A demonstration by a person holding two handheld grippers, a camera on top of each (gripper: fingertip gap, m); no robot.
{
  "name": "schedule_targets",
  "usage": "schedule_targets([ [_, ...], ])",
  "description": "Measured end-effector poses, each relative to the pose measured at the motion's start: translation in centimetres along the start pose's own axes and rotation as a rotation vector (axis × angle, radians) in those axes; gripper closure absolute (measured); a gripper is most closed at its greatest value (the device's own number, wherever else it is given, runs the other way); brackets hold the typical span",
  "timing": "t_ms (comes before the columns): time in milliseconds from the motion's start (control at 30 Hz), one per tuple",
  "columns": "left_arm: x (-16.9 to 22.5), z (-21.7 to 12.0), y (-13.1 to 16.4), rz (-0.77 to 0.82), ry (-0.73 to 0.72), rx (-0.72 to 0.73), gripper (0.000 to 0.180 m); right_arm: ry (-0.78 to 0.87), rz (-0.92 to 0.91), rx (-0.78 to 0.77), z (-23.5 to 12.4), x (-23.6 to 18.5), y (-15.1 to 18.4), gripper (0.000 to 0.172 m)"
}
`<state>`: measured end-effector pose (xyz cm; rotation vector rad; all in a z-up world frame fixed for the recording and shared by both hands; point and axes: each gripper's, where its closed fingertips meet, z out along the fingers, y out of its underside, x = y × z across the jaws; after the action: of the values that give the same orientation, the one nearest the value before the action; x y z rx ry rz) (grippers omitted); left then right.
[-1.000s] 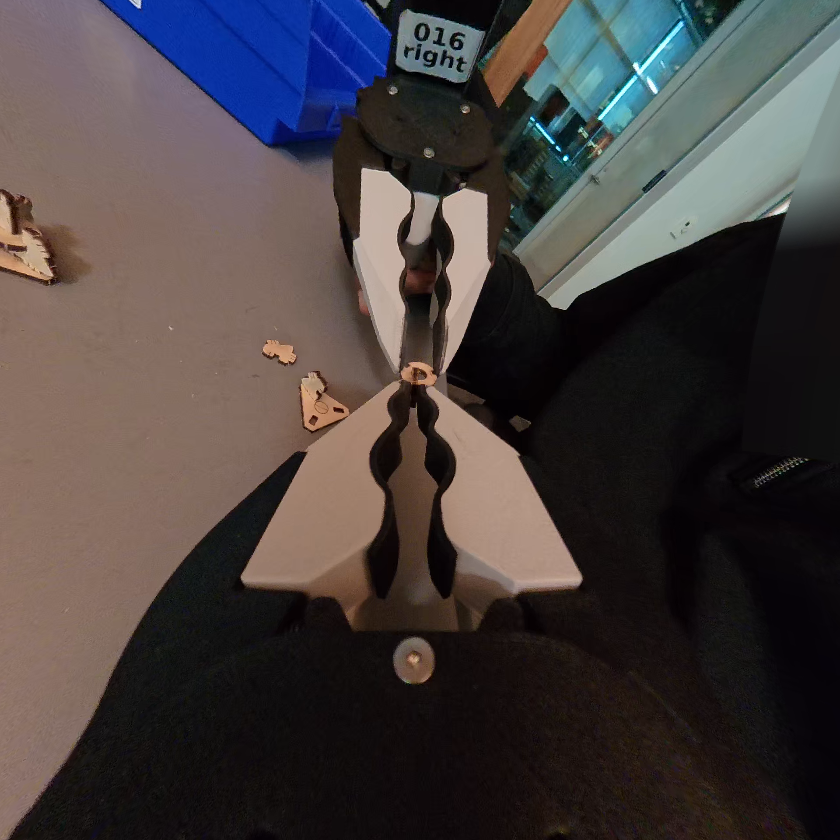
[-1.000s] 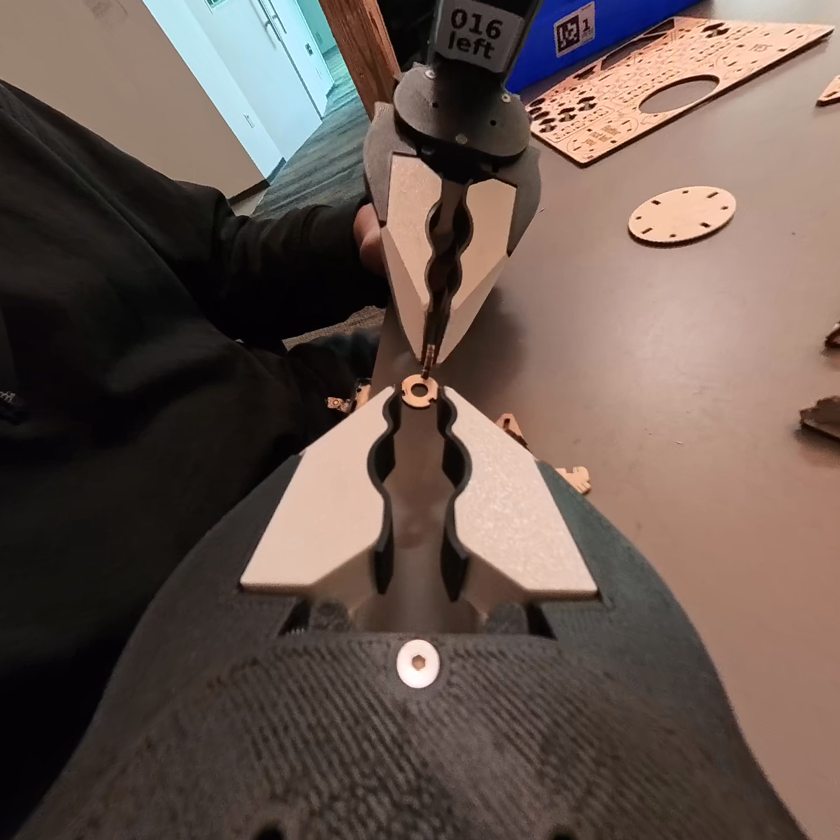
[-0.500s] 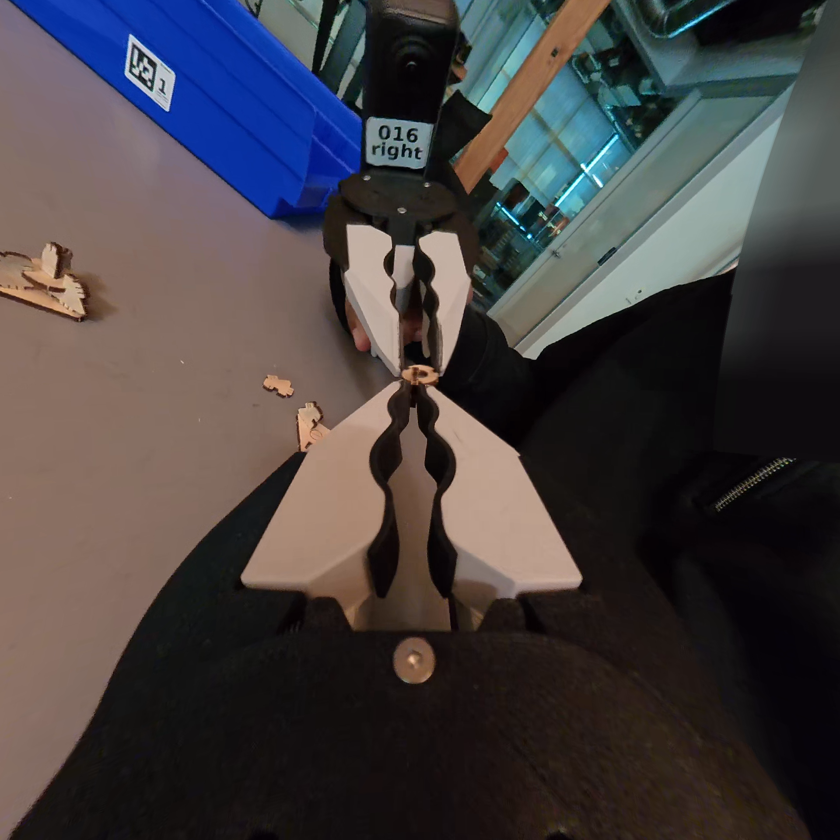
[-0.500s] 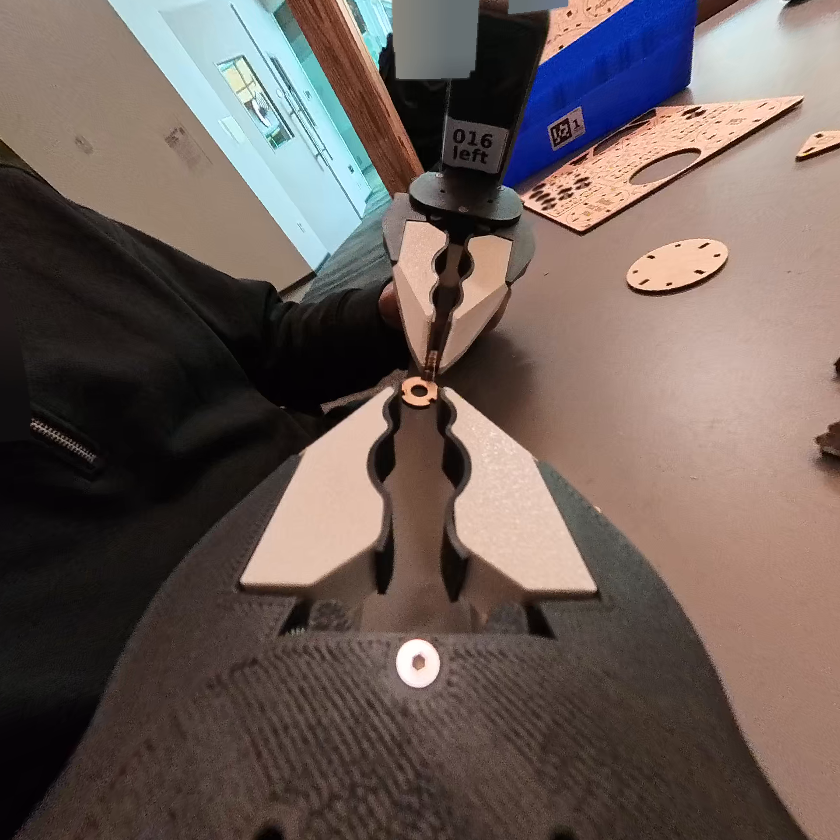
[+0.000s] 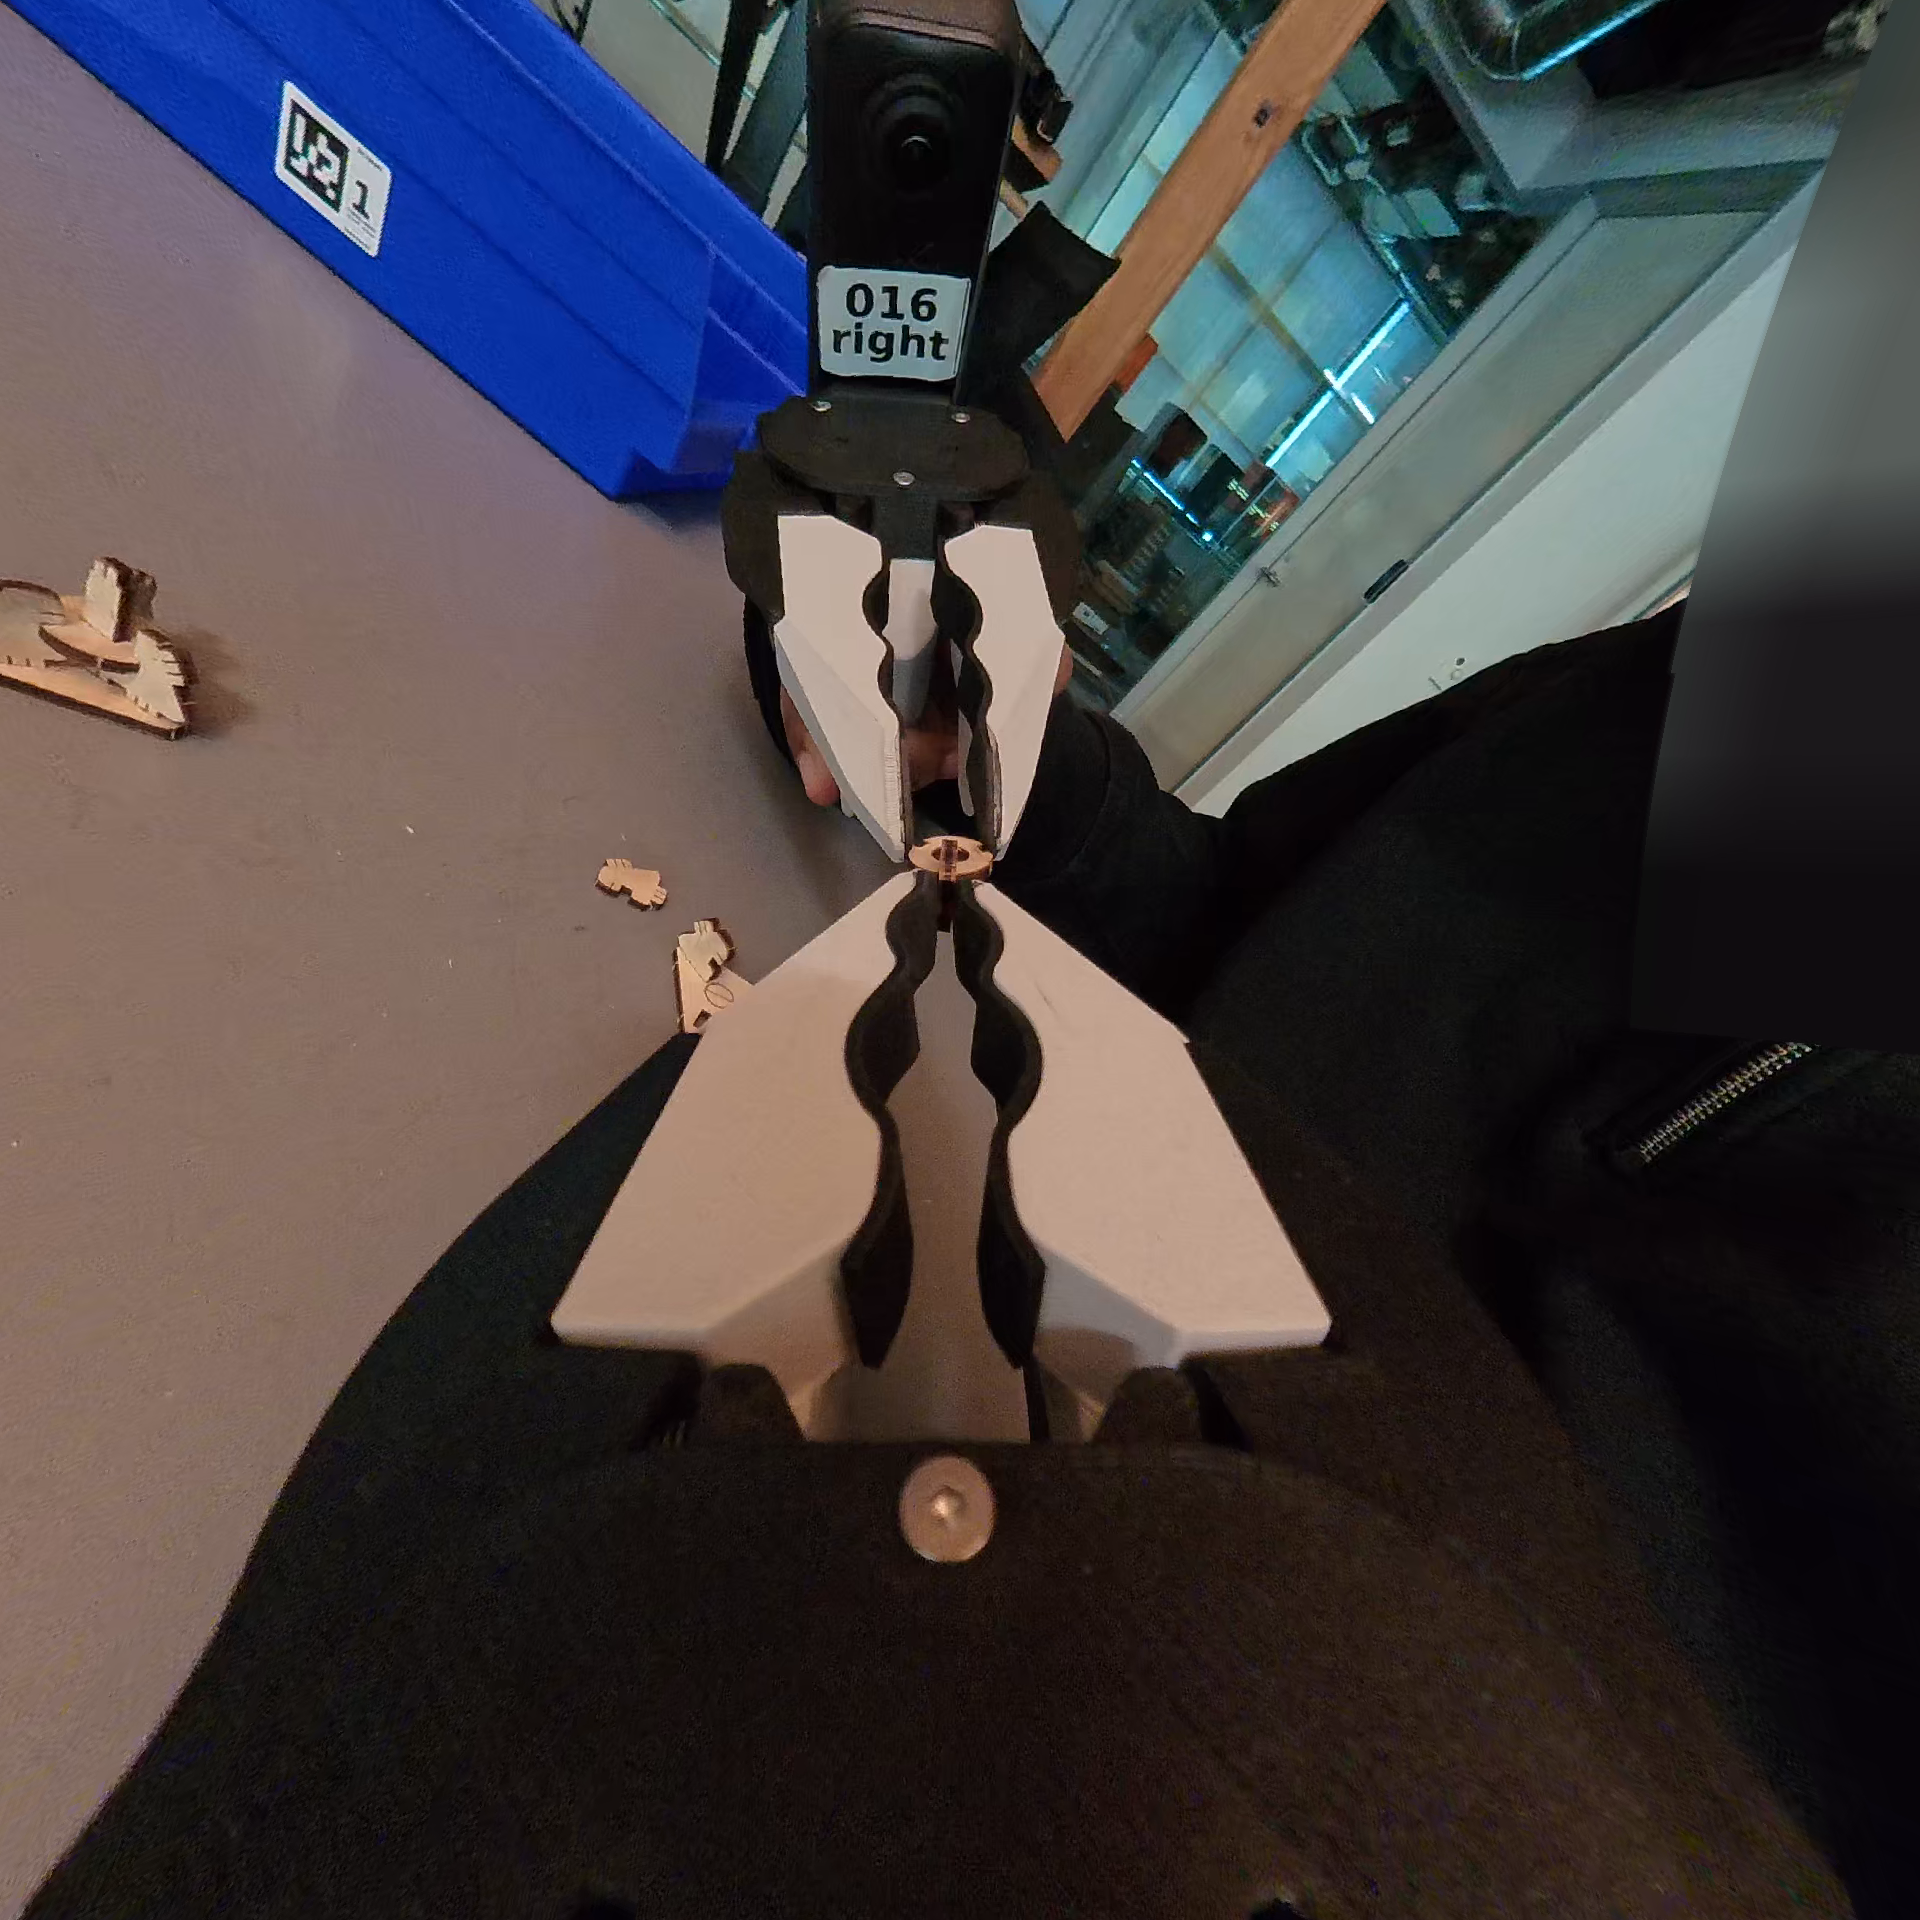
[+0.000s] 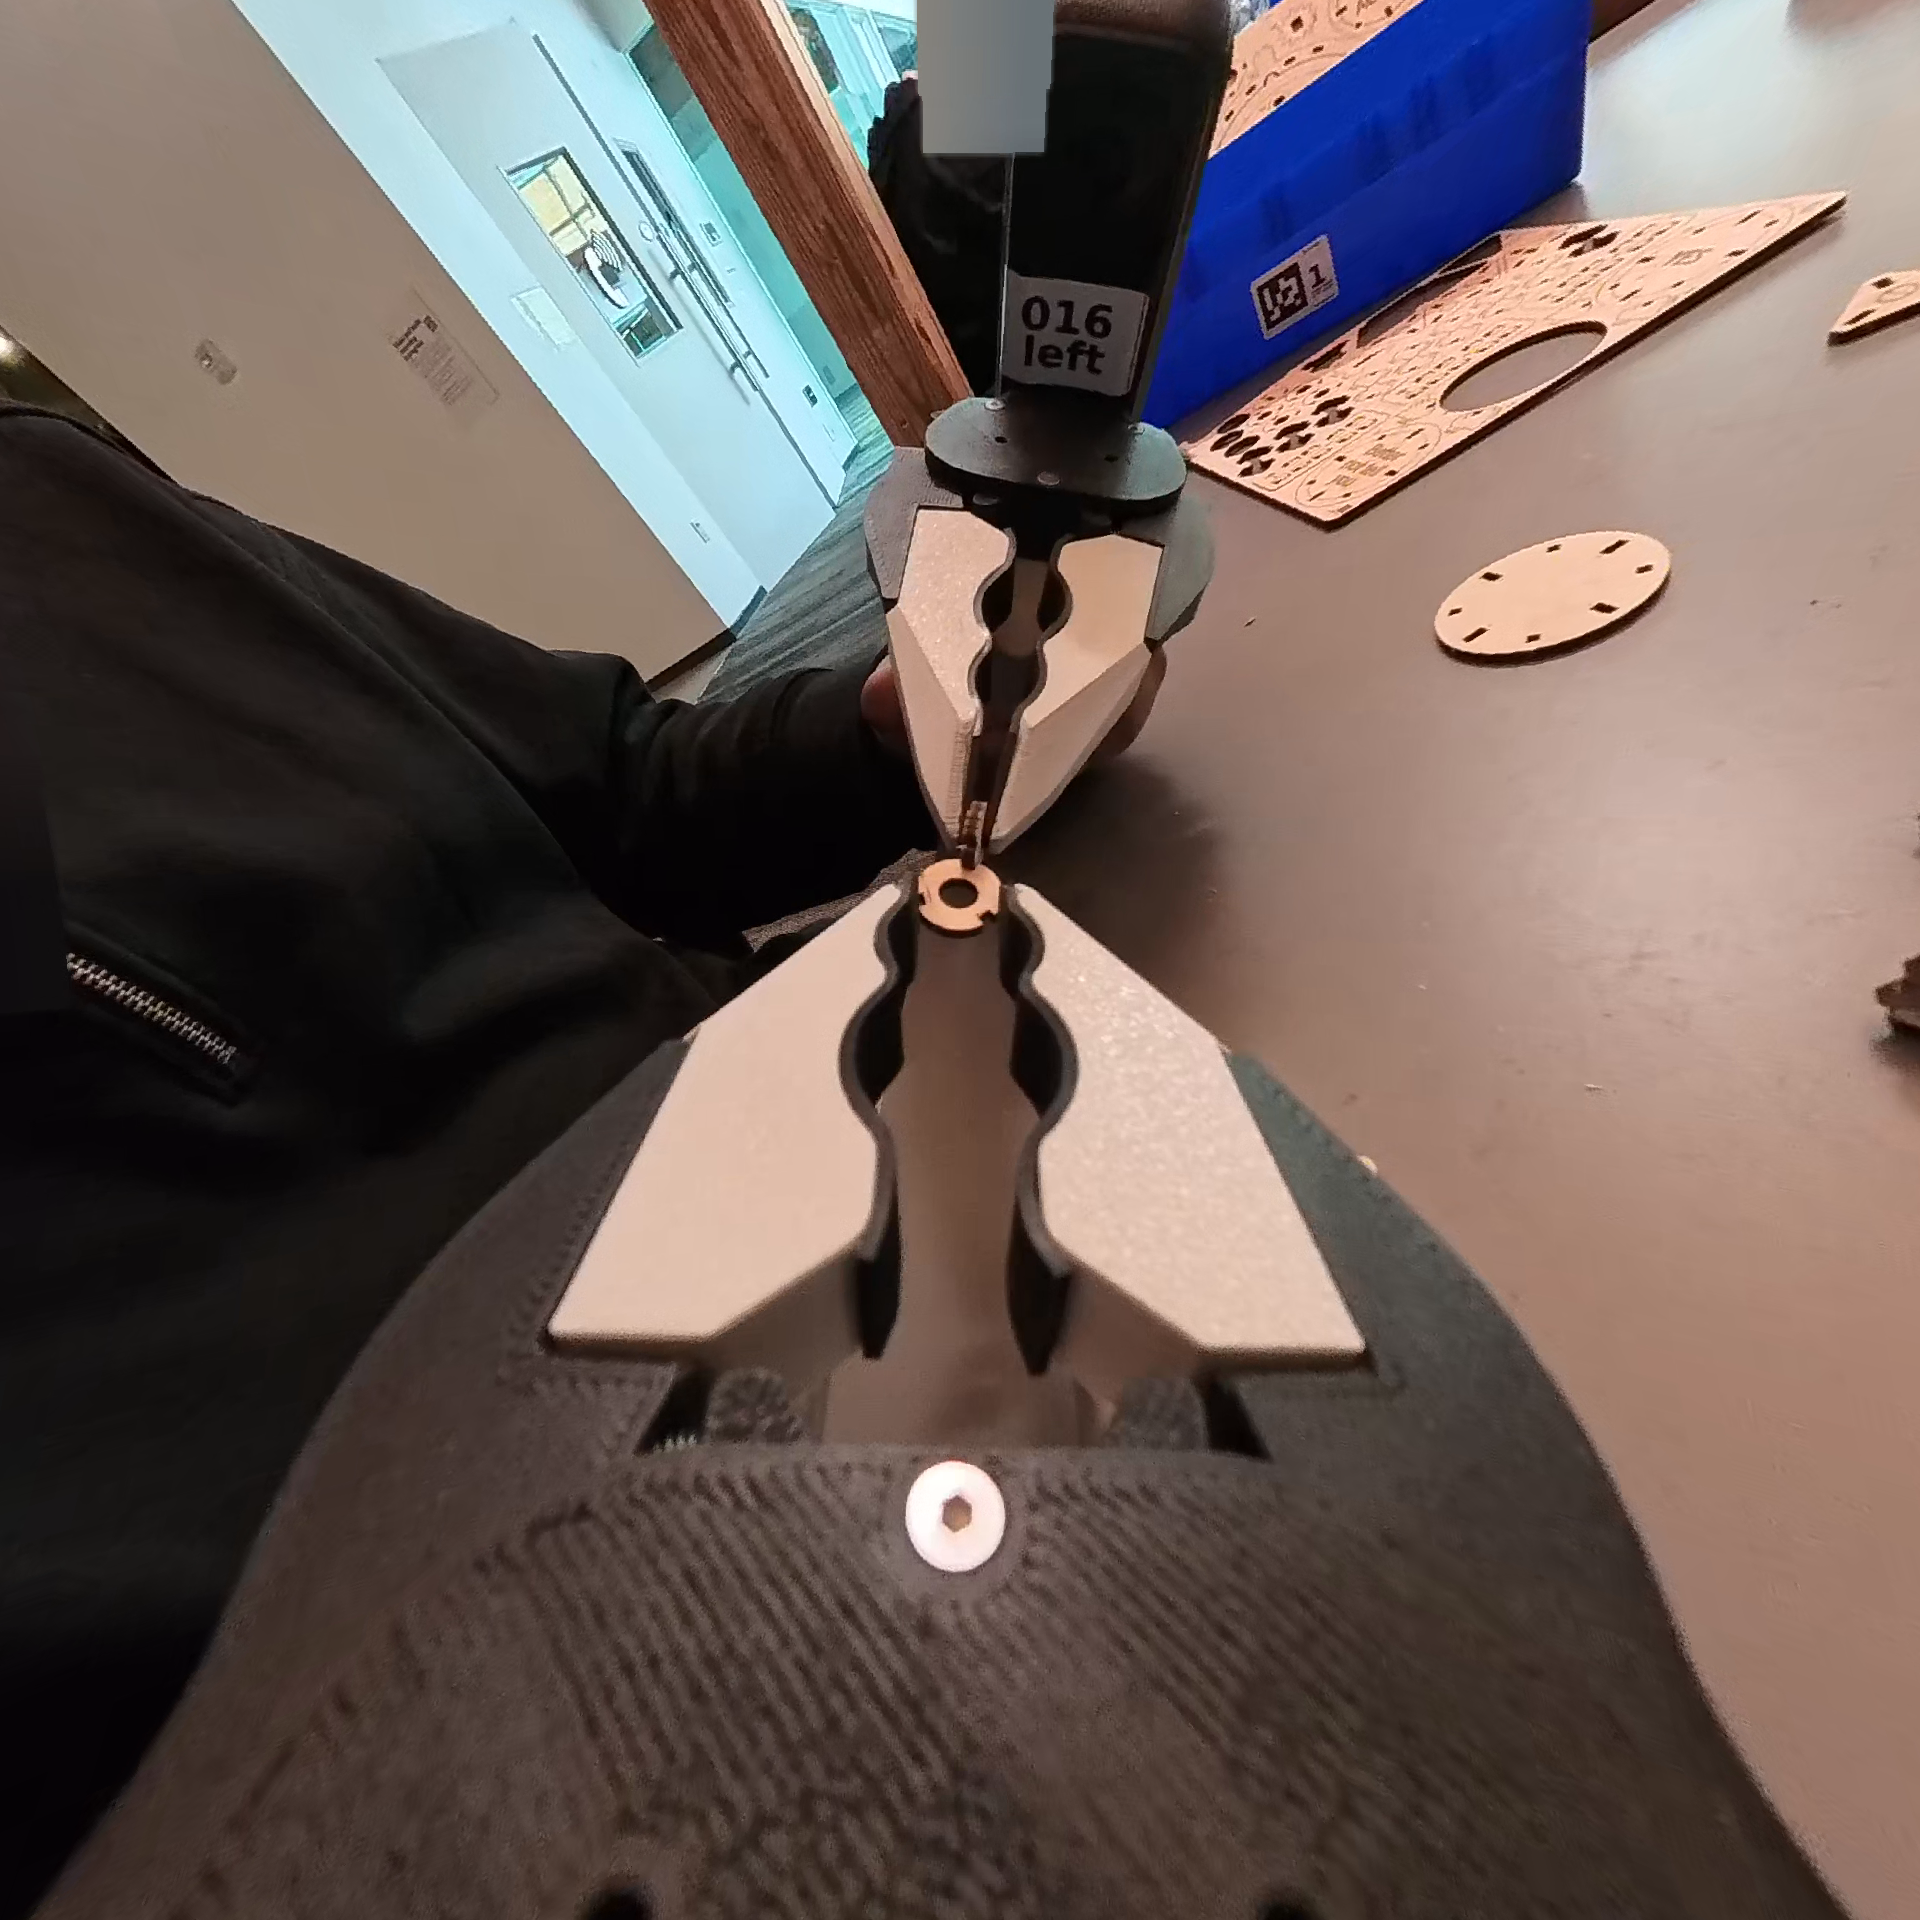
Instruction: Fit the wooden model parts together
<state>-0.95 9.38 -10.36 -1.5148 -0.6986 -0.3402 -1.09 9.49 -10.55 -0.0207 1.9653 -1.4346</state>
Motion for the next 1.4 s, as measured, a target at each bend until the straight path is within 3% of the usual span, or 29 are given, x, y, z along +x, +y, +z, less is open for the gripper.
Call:
schedule_targets([
  [1133,-0.3,0.1,0.1,-0.028,0.002,-0.008,0.179,-0.009,0.053,0.014,0.0,0.1,-0.2,0.158],
  [1167,-0.4,0.1,0.1,-0.034,-0.005,-0.006,0.179,0.006,0.044,0.016,0.0,0.2,-0.3,0.156],
  [1233,-0.6,-0.1,-0.2,-0.054,0.001,0.014,0.179,0.039,0.008,0.036,-0.1,0.4,-0.7,0.133],
  [1300,-0.8,-0.6,-0.7,-0.089,0.013,0.059,0.179,0.066,-0.070,0.092,-0.5,0.3,-1.6,0.127],
  [1400,-1.2,-1.2,-1.3,-0.151,0.035,0.109,0.180,0.188,-0.347,0.202,-1.3,0.0,-3.5,0.117],
])
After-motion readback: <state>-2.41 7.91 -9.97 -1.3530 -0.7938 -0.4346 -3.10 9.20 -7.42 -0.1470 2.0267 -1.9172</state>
